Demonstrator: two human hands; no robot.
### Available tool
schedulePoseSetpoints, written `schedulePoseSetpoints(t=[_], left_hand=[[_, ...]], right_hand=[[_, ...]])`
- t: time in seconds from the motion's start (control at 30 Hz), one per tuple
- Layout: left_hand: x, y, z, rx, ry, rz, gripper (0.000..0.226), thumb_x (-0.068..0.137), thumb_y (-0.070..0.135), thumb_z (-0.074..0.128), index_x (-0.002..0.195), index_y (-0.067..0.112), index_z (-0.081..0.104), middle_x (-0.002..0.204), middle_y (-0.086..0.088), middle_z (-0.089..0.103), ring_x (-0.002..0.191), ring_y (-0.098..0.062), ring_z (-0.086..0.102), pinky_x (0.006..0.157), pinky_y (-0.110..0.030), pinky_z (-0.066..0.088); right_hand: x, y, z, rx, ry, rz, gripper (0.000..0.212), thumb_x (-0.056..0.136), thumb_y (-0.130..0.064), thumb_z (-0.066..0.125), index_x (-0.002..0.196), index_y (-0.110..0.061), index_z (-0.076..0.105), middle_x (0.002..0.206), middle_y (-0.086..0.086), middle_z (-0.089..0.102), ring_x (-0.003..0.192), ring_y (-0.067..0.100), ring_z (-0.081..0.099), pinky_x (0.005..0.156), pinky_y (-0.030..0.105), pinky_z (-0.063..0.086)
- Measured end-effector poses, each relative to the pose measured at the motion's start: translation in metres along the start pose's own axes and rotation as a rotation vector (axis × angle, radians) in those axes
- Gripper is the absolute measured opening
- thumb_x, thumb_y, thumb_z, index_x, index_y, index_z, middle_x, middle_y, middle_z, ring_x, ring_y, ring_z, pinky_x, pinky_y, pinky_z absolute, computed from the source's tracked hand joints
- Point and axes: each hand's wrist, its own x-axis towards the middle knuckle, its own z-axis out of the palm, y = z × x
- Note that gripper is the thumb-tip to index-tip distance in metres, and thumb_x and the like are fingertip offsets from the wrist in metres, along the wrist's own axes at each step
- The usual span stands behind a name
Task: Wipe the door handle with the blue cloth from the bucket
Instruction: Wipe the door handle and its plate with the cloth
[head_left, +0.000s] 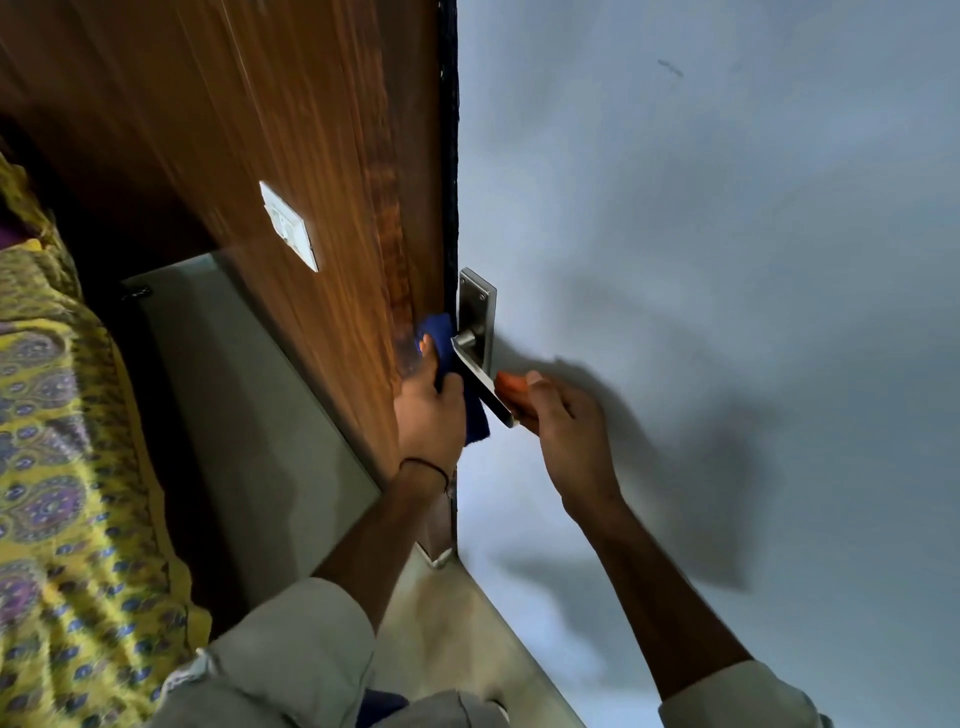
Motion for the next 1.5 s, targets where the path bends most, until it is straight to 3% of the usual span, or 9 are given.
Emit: schedulePoseSetpoints(t=[0.17,0.3,0.43,0.57,0.9,1.07,1.17,1.33,1.5], left_hand=[[-0.051,-0.009,0.005,0.106,-0.01,0.159,0.057,0.085,0.013,0.042,0.142,0.018,0.047,0.106,-0.021,0.065,0.089,-0.035,0.062,0.075,-0.033,0.044],[-0.109,-0.01,0.014,-0.018,-0.152,0.172,0.056,0.081,0.016,0.038,0.134,0.016,0.055,0.072,-0.015,0.058,0.063,-0.02,0.054,0.061,-0.041,0.044],[-0.081,-0.003,0.014,-0.021,-0.037,0.176,0.058,0.082,0.014,0.041,0.14,0.017,0.049,0.077,-0.015,0.058,0.067,-0.019,0.05,0.068,-0.038,0.043],[-0.012,-0.005,0.006,-0.048,0.053,-0.01,0.059,0.077,0.022,0.043,0.135,0.015,0.053,0.093,-0.018,0.061,0.078,-0.033,0.057,0.07,-0.034,0.047],[-0.096,-0.019,0.012,-0.383,-0.238,-0.174,0.031,0.077,0.017,0.049,0.098,0.027,0.069,0.088,-0.016,0.068,0.086,-0.041,0.065,0.081,-0.053,0.056],[-0.027,-0.002,-0.006,-0.602,-0.021,-0.395,0.014,0.079,-0.002,0.056,0.074,0.008,0.063,0.07,-0.012,0.06,0.073,-0.028,0.058,0.071,-0.04,0.048],[0.005,0.004,-0.024,-0.734,-0.066,-0.544,0.015,0.084,-0.001,0.052,0.074,0.005,0.062,0.069,-0.014,0.066,0.072,-0.031,0.062,0.074,-0.04,0.052],[-0.013,-0.008,-0.02,-0.785,-0.205,-0.636,0.017,0.089,0.005,0.046,0.09,0.003,0.064,0.087,-0.019,0.07,0.081,-0.032,0.064,0.076,-0.041,0.054],[-0.049,-0.014,-0.004,-0.778,-0.426,-0.713,0.024,0.09,0.009,0.043,0.091,0.003,0.066,0.079,-0.014,0.073,0.076,-0.029,0.065,0.078,-0.041,0.05]], right_hand=[[0.001,0.0,0.002,-0.009,-0.008,-0.023,0.033,0.101,-0.012,0.043,0.1,-0.012,0.077,0.089,-0.001,0.077,0.091,0.013,0.073,0.088,0.027,0.055],[0.001,0.002,-0.003,-0.031,0.004,-0.053,0.031,0.092,-0.024,0.052,0.075,-0.024,0.078,0.081,0.004,0.078,0.084,0.018,0.073,0.088,0.032,0.056],[0.006,0.003,-0.001,-0.012,-0.003,-0.016,0.032,0.096,-0.021,0.048,0.095,-0.014,0.079,0.093,0.006,0.078,0.091,0.015,0.074,0.093,0.035,0.056],[0.0,0.001,0.001,0.013,0.007,0.006,0.033,0.102,-0.011,0.043,0.111,0.0,0.072,0.099,0.007,0.075,0.09,0.006,0.073,0.083,0.016,0.054],[0.005,0.008,0.0,-0.045,0.045,0.01,0.03,0.098,-0.02,0.049,0.097,-0.012,0.079,0.094,0.004,0.079,0.095,0.016,0.074,0.098,0.041,0.054],[0.003,0.003,0.002,-0.113,0.043,-0.005,0.031,0.1,-0.015,0.047,0.103,-0.009,0.077,0.096,0.004,0.078,0.096,0.015,0.073,0.098,0.042,0.054],[-0.001,0.003,0.002,-0.23,0.053,-0.071,0.033,0.1,-0.021,0.047,0.104,-0.008,0.077,0.094,0.008,0.078,0.092,0.018,0.073,0.093,0.042,0.056],[-0.005,-0.002,-0.002,-0.558,-0.036,-0.217,0.04,0.103,-0.028,0.044,0.078,-0.01,0.069,0.064,0.009,0.062,0.058,0.013,0.057,0.056,0.031,0.044],[0.003,-0.001,-0.006,-0.771,-0.17,-0.317,0.034,0.102,-0.035,0.04,0.118,-0.02,0.066,0.1,0.007,0.069,0.091,0.017,0.063,0.078,0.02,0.043]])
